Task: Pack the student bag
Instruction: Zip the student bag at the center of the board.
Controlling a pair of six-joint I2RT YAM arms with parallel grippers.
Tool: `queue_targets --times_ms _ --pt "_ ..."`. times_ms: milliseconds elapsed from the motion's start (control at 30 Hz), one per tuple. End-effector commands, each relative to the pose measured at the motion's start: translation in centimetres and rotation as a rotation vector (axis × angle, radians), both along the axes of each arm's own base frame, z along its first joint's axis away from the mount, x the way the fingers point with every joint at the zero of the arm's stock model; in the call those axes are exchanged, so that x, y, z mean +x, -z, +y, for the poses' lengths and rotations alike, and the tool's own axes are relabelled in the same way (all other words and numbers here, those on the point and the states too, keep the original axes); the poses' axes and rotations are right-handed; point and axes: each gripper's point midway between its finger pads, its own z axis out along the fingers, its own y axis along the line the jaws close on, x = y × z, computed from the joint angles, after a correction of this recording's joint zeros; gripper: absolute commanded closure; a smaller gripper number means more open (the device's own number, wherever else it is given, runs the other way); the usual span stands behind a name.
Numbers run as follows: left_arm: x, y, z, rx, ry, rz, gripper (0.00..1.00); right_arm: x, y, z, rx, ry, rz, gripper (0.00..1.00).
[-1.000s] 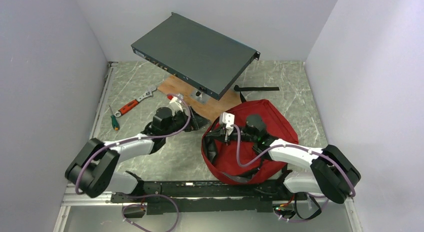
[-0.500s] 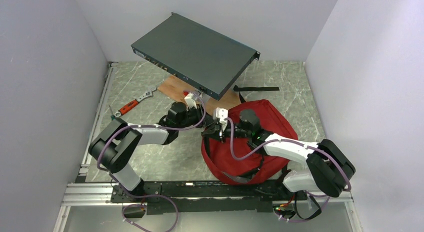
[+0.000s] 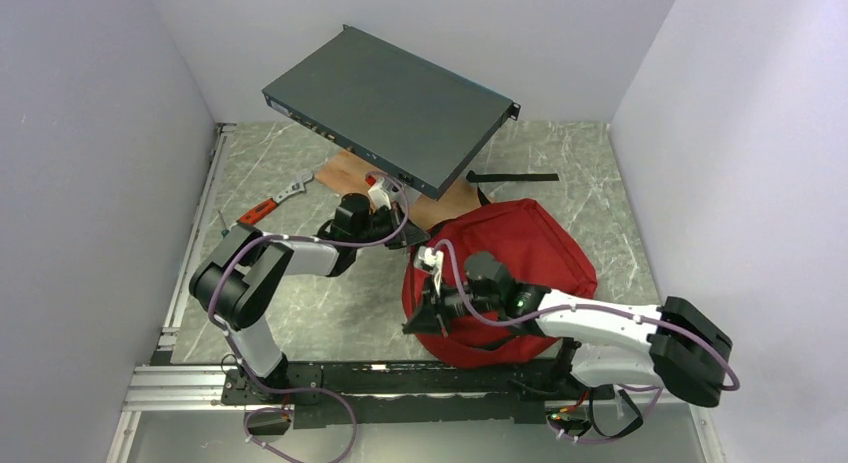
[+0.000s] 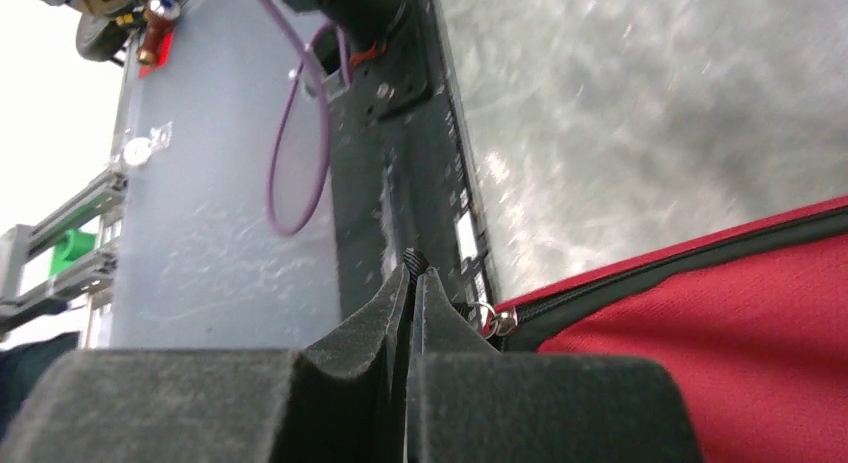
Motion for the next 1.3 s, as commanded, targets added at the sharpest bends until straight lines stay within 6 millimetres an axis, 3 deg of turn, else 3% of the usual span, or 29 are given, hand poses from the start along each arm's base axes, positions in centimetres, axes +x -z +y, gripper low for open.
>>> queue_targets --times_ms 0,133,267,400,433,567,633,767,900,1133,1267 --pt "3.9 -2.4 0.7 -0.052 -0.068 -0.063 1.00 -5.5 -0.7 -1.8 -0.078 -0.060 0.241 1.00" --pt "3.6 -2.4 1.2 0.007 -0.047 -0.038 0.99 -4.3 1.0 -4.3 -0.207 0.096 0.245 1.00" --pt "2.1 -3.1 1.8 -0.005 -0.050 -0.002 0.63 -1.7 -0.4 -5.0 -0.120 0.253 0.155 1.00" --pt "-1.1 -2.7 3.4 0.040 -0.052 0.066 0.45 0.8 -2.5 -4.8 -0.056 0.315 0.091 1.00" --pt "-2.1 -3.3 4.1 0.047 -0.061 0.058 0.43 1.4 -2.7 -4.8 -0.048 0.329 0.088 1.00" --pt "-6.2 -2.1 6.9 0.106 -0.144 0.134 0.35 2.4 -3.1 -4.6 -0.036 0.322 0.083 1.00" --pt "-8.6 -2.2 6.9 0.098 -0.155 0.176 0.31 2.7 -3.4 -4.4 -0.036 0.318 0.077 1.00" --pt "-12.3 -1.8 5.5 0.059 -0.142 0.256 0.29 2.3 -3.8 -4.1 -0.034 0.286 0.084 1.00" --pt "-14.1 -1.6 3.5 -0.011 -0.115 0.308 0.29 1.9 -3.5 -4.4 -0.023 0.293 0.117 1.00" --pt "-13.0 -2.3 0.8 0.011 -0.075 0.255 0.38 1.3 -4.2 -4.6 -0.023 0.267 0.115 1.00" --pt "-11.4 -2.0 1.6 0.069 -0.131 0.177 0.57 0.8 -3.8 -4.9 -0.040 0.258 0.131 1.00"
